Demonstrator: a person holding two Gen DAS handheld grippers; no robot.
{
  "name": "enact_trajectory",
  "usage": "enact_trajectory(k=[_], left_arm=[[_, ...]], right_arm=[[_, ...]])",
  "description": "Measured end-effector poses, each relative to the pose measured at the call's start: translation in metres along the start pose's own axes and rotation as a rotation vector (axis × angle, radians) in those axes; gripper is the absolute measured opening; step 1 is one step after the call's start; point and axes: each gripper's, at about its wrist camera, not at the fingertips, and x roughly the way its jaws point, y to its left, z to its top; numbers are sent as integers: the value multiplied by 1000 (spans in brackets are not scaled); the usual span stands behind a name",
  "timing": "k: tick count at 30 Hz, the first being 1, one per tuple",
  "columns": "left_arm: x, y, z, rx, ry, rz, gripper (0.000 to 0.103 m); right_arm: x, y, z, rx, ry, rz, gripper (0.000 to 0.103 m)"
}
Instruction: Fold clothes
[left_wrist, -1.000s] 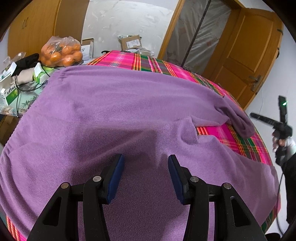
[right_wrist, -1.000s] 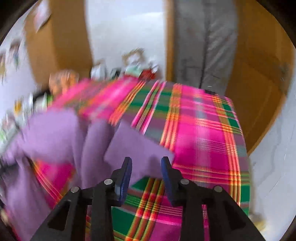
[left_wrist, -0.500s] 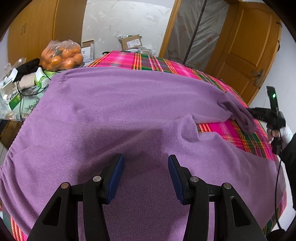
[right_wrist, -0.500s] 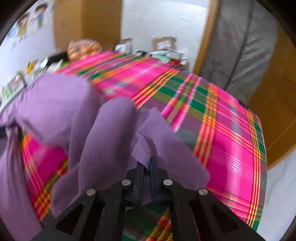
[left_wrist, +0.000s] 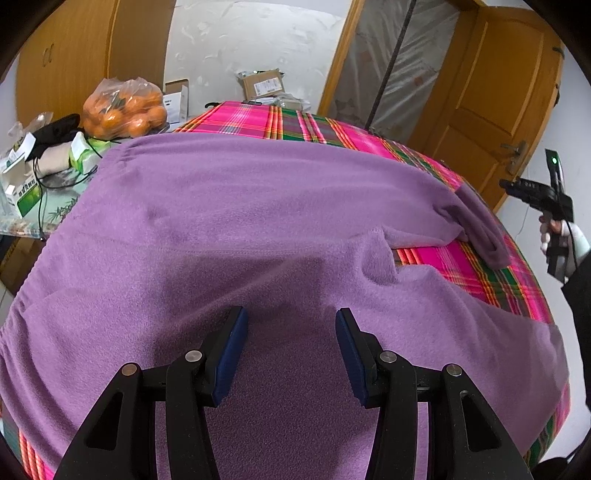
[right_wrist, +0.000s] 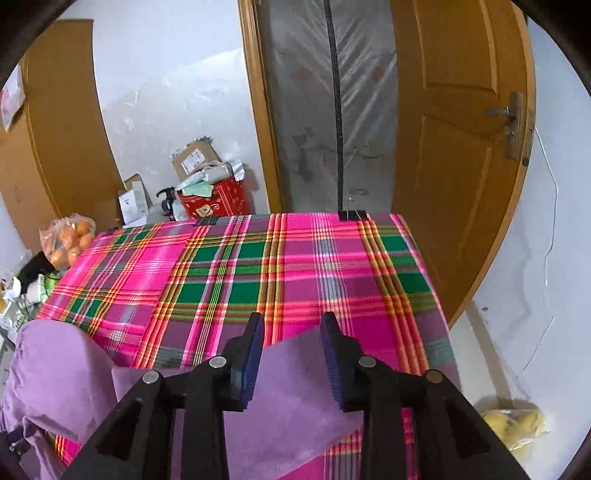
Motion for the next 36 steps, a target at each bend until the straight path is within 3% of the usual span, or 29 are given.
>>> enact_trajectory(k=[8, 11, 15, 17, 19, 24, 30, 33, 36], left_arm=[[2, -7, 0, 15, 3, 44, 52], [3, -10, 0, 17, 4, 58, 52], [3, -13, 0, 20, 3, 82, 52], [3, -12, 1, 5, 0, 84, 52], [0, -11, 2, -15, -4, 74, 52], [-24, -19, 14, -6, -87, 52, 52], [-38, -52, 40, 90, -156, -27, 52], [-29, -73, 51, 143, -145, -89, 52], [-10, -97, 61, 200, -115, -128, 52]], right_arm=[[15, -54, -42, 143, 82, -34, 40], [38, -55, -50, 132, 150, -26, 43], [49, -47, -50, 84, 144, -53, 45], [51, -46, -48, 76, 159, -66, 16], [50, -46, -47, 68, 176, -60, 9], [9, -61, -45, 88, 88, -110, 9], [-51, -111, -43, 207, -20, -250, 9], [-61, -133, -50, 250, -5, -286, 11], [-57, -149, -58, 276, 51, -268, 15]])
